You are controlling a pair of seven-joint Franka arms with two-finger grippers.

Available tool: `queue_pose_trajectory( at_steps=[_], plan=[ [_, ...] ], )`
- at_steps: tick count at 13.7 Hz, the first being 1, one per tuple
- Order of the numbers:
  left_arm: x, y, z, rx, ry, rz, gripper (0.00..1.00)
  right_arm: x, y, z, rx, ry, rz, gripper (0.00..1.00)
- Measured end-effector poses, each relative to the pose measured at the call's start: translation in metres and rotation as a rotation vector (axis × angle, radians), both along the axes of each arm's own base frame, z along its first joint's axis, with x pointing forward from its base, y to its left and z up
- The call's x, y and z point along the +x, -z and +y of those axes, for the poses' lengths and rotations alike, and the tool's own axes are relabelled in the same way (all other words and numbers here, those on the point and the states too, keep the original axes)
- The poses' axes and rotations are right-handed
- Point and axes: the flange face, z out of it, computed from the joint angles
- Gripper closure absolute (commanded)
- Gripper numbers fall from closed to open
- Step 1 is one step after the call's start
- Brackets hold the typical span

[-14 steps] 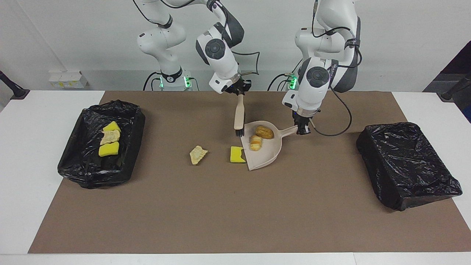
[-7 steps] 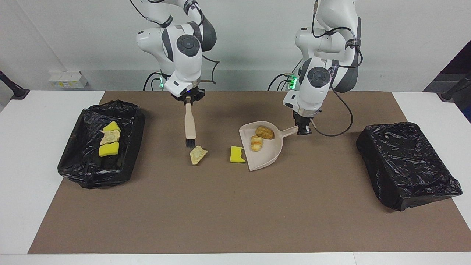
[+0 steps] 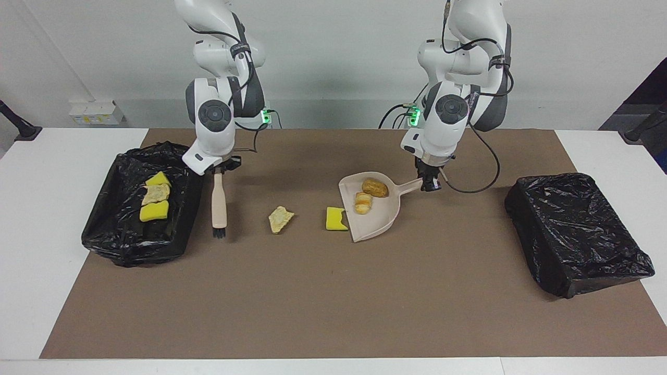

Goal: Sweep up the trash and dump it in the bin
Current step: 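Sweep the remaining bread piece toward the dustpan with the right gripper's brush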

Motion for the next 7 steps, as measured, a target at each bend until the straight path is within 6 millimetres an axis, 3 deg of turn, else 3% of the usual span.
queue_pose_trajectory(
  at_steps=[4,7],
  plan=[
    [0.000,0.000,0.000,0.000,0.000,0.000,1.00,-0.015,0.035,0.101,0.060,0.027,-0.007,1.00],
    [0.000,0.000,0.000,-0.002,0.005,-0.002,1.00,-0.029,0.032,0.160,0.174,0.072,-0.008,1.00]
  ],
)
